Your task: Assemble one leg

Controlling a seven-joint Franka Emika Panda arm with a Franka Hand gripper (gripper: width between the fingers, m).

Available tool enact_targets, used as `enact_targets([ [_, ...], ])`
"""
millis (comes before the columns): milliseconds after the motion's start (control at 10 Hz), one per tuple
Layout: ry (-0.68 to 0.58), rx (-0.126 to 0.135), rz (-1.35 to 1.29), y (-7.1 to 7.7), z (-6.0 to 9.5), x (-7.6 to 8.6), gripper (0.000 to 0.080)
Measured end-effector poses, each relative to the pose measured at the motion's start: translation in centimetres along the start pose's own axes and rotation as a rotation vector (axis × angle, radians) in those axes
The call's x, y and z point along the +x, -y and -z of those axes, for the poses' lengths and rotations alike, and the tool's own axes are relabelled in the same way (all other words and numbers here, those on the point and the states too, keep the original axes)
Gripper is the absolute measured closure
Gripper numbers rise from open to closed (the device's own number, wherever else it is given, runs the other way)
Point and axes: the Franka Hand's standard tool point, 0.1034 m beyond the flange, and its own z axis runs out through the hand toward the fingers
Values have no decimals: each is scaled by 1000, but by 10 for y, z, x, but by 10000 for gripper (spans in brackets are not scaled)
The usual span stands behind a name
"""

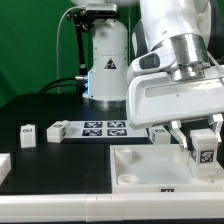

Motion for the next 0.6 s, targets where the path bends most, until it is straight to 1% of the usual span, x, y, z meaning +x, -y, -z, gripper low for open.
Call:
enact_targets([
  [100,1,0,1,0,0,0,508],
  [200,9,1,1,0,0,-1,483],
  [300,18,2,1,0,-1,-2,483],
  [400,18,2,1,0,-1,-3,303],
  [500,18,2,1,0,-1,-3,184],
  [600,19,2,1,0,-1,-3,184],
])
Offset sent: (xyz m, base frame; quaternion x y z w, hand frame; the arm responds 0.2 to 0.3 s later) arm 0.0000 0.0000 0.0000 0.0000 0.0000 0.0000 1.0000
